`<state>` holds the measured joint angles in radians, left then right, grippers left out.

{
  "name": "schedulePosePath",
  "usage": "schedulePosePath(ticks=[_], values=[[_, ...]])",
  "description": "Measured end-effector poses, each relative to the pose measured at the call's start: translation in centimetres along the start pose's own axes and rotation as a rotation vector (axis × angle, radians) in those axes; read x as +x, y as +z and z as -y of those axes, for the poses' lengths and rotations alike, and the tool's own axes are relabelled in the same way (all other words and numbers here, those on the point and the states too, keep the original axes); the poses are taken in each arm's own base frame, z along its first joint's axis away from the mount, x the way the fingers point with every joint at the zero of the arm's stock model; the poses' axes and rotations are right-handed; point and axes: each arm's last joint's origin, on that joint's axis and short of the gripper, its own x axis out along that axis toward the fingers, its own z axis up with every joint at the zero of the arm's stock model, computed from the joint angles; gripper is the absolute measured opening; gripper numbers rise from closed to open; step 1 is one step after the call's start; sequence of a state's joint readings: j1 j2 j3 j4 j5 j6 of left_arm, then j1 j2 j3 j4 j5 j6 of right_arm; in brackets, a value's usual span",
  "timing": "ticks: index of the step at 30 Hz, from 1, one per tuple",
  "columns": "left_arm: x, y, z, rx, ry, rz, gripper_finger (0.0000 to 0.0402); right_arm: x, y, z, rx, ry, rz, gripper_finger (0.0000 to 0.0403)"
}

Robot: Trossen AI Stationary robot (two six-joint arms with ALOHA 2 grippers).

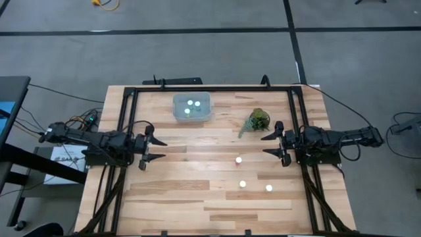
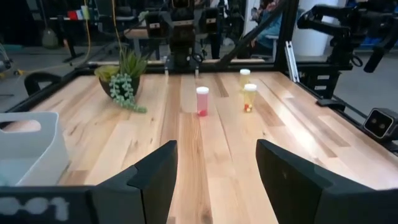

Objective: Pick and place pill bottles into a basket
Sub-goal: Put the pink pill bottle into the gray container

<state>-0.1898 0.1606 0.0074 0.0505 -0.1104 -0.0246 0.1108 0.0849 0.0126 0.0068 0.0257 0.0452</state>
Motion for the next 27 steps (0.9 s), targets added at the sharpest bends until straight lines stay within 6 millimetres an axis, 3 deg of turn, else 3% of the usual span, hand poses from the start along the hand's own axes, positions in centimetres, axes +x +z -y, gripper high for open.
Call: schedulePosePath(ticks=[15, 27], values=[[0.02, -0.04, 0.00, 0.024, 0.001, -0.004, 0.0208, 0.00, 0.01, 0.00, -0.016, 0.000, 0.000, 0.0230], [0.02, 0.00, -0.05, 0.067, 0.018, 0.001, 0.0208, 0.00, 0.07, 0.01, -0.595, -0.005, 0.008, 0.0230]])
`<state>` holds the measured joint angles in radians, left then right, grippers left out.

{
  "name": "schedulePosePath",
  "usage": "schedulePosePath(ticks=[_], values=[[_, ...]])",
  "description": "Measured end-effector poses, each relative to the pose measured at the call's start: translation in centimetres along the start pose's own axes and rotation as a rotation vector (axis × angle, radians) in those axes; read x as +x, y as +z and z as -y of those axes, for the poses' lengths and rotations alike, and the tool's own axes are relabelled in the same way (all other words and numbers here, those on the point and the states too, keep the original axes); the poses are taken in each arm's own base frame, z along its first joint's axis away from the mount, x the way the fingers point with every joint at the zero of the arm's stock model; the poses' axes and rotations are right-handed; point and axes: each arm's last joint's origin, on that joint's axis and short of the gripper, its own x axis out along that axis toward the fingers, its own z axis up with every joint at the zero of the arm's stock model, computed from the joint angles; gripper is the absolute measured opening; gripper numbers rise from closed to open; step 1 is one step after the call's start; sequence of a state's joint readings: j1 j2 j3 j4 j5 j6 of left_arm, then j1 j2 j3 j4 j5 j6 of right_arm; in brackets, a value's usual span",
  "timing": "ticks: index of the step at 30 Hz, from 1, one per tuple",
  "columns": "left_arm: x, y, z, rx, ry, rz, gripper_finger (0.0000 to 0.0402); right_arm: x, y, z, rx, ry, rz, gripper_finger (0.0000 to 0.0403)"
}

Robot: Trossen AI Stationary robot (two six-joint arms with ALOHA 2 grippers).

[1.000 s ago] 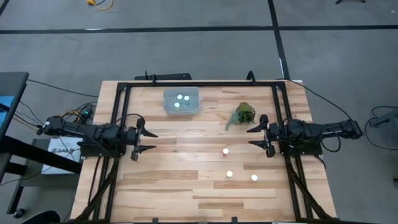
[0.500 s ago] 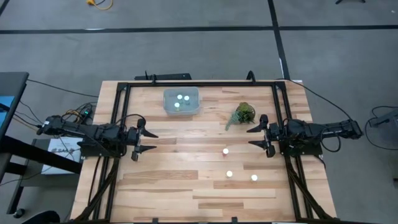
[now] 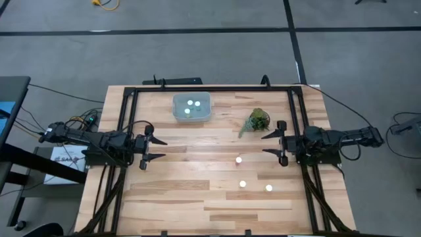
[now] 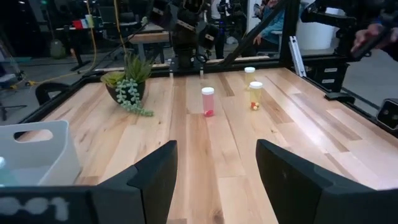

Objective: Pick and place pill bottles into a basket
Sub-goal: Put the pink pill bottle into the gray container

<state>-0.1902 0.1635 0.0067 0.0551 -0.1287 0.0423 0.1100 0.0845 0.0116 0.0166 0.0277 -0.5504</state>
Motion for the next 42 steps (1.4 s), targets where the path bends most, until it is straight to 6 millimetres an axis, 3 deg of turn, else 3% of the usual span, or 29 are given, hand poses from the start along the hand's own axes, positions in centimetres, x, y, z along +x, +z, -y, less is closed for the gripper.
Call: schedulePosePath(ticks=[8, 19, 29, 35, 42], values=[[-0.4, 2.0, 0.3, 0.155, -0.122, 0.228, 0.0208, 0.0, 0.1, 0.1, 0.139, -0.006, 0.017, 0.0230], [-0.9, 2.1, 0.0, 0.096, -0.039, 0.242, 0.0208, -0.2, 1.7, 1.1, 0.761, -0.042, 0.215, 0.0230], [-0.8, 1.2, 0.0, 0.047, -0.050, 0.154, 0.0208, -0.4, 2.2, 1.6, 0.703, -0.103, 0.270, 0.0230], [-0.7, 0.8, 0.1, 0.007, -0.063, 0.103, 0.0208, -0.5, 2.7, 2.0, 0.575, -0.144, 0.307, 0.0230], [-0.7, 0.8, 0.1, 0.009, -0.063, 0.103, 0.0208, 0.4, 4.1, 3.2, 0.541, -0.259, 0.190, 0.0230]])
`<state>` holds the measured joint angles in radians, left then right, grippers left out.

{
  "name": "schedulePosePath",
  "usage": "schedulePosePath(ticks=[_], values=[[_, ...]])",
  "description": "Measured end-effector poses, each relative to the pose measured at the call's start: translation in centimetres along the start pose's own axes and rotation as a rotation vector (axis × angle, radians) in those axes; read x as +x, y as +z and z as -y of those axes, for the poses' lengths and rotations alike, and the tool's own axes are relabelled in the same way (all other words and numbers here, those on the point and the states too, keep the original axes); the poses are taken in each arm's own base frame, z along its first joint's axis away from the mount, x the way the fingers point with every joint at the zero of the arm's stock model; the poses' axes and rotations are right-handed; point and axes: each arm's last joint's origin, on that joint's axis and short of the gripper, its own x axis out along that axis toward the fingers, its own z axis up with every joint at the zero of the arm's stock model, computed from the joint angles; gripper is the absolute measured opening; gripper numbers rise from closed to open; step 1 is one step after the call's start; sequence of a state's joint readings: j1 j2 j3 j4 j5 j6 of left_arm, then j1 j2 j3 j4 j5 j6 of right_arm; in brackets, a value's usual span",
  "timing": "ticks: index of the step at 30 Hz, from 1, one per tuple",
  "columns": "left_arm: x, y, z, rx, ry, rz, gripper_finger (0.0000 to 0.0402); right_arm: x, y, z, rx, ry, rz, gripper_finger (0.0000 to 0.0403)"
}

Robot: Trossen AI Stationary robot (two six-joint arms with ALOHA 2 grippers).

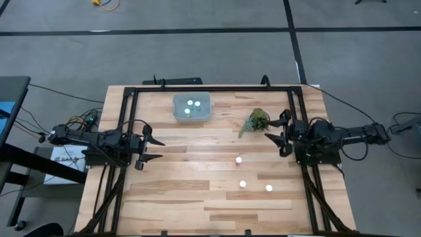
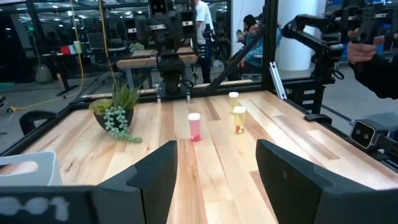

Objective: Pick and place pill bottles into a basket
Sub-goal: Put the pink pill bottle into the gray container

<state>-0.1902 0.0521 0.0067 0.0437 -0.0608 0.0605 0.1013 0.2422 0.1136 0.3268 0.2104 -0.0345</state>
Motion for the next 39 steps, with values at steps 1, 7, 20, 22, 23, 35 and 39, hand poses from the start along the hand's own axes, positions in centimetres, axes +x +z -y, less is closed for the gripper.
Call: schedulePosePath(ticks=[1, 7, 20, 22, 23, 35, 39], values=[[0.0, 0.0, 0.0, -0.002, 0.000, 0.000, 0.0208, 0.3, 0.3, 0.0, -0.004, -0.020, -0.017, 0.0230], [0.0, 0.0, 0.0, -0.015, 0.000, -0.001, 0.0208, 3.1, 1.5, -0.5, -0.040, -0.039, -0.126, 0.0230], [0.0, 0.0, 0.0, -0.016, 0.001, -0.001, 0.0208, 7.7, -1.1, -1.8, -0.016, -0.009, -0.624, 0.0230], [0.0, 0.0, 0.0, -0.016, 0.001, -0.001, 0.0208, 8.1, -1.4, -2.2, -0.016, 0.010, -0.710, 0.0230], [0.0, 0.0, 0.0, -0.016, 0.001, -0.001, 0.0208, 8.3, -1.5, -2.4, -0.017, 0.022, -0.747, 0.0230], [0.0, 0.0, 0.0, -0.016, 0.003, -0.002, 0.0208, 10.8, -1.7, -6.3, -0.052, 0.138, -0.907, 0.0230], [0.0, 0.0, 0.0, -0.016, 0.003, -0.002, 0.0208, 10.9, -3.1, -6.8, -0.083, 0.138, -1.009, 0.0230]])
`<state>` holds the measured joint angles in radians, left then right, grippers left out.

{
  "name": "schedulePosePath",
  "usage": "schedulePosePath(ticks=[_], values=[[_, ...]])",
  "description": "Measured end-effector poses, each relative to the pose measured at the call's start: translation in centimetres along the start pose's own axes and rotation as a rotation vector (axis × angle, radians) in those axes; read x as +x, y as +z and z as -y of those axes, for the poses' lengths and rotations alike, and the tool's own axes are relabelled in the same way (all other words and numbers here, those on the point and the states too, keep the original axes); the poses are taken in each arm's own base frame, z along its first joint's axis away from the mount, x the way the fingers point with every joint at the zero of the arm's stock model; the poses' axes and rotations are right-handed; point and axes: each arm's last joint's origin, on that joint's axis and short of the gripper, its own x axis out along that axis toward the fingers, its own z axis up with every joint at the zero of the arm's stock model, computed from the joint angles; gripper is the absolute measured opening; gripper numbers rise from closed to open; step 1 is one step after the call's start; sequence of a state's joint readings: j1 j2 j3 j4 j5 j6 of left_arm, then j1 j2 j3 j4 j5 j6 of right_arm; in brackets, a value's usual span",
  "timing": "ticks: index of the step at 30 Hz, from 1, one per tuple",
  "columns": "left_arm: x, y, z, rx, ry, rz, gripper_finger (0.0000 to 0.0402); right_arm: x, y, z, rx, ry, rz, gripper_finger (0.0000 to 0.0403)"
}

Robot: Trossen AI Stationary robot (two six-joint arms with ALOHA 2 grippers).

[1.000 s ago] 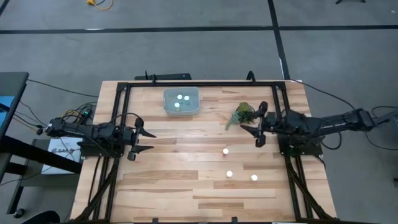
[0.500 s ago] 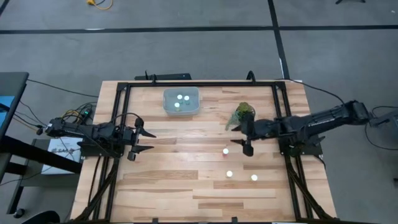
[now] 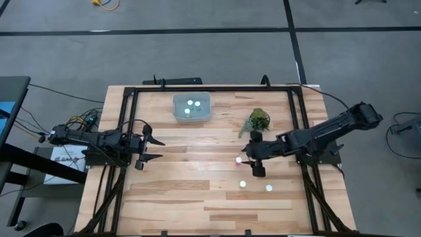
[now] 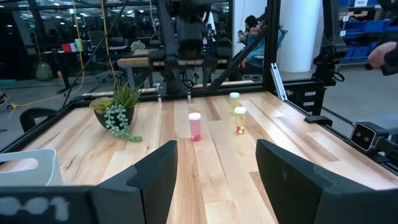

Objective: Pick and place pill bottles into a basket
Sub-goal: Put the pink pill bottle into the gray container

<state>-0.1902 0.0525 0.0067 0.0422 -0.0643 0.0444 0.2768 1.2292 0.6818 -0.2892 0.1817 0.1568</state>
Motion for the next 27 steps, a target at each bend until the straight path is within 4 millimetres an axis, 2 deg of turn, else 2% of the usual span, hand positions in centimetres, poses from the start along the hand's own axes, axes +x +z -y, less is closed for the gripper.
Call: schedulePosePath(ticks=[7, 16, 27], values=[[0.0, 0.0, 0.0, 0.000, 0.000, 0.001, 0.0208, 2.6, -1.0, 0.4, 0.021, -0.037, -0.119, 0.0230], [0.0, 0.0, 0.0, 0.000, -0.001, 0.001, 0.0208, 4.4, -1.7, 0.0, 0.033, 0.018, -0.187, 0.0230], [0.0, 0.0, 0.0, 0.000, -0.001, 0.000, 0.0208, 6.4, -0.5, -0.3, 0.005, 0.028, -0.203, 0.0230]])
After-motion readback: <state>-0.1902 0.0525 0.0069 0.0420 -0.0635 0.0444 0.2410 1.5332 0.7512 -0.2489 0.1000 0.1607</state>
